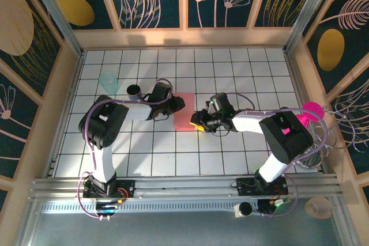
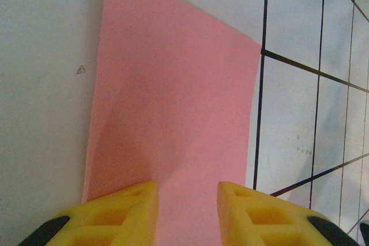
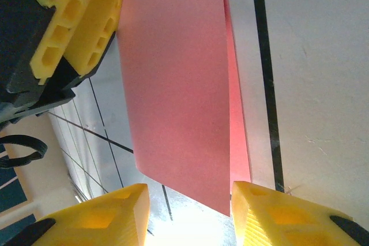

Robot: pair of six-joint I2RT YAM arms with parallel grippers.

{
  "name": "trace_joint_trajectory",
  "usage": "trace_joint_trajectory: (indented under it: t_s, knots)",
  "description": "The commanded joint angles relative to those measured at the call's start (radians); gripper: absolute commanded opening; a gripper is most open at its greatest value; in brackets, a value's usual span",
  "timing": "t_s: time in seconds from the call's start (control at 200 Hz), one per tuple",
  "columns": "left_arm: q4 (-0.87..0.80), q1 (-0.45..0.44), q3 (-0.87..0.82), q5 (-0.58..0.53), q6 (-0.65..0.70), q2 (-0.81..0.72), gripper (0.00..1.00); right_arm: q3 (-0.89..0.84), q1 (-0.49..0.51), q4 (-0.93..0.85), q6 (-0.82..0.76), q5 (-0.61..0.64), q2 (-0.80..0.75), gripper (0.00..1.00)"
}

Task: Fold a paper plane with a square sheet of paper (pick it up from the middle)
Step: Fold the triangle a second time at the center of the table.

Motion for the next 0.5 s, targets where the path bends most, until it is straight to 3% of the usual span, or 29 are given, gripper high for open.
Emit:
trace_joint_trajectory:
  t_s: [0.0,0.22,0.496]
  knots:
    - [-0.036,0.001,-0.032,-0.006,-0.007,0.015,0.34,-0.002,0.016,-0.046,0.003,0.017,0.018,0.42]
    - [-0.023,0.003,-0.043,0.006,-0.004,0.013,0.33,0.001,0.032,-0.011,0.019,0.002,0.026,0.42]
    - [-0.021,0.002,-0.044,0.007,0.005,-0.002,0.33,0.007,0.032,0.09,0.051,0.05,0.022,0.34]
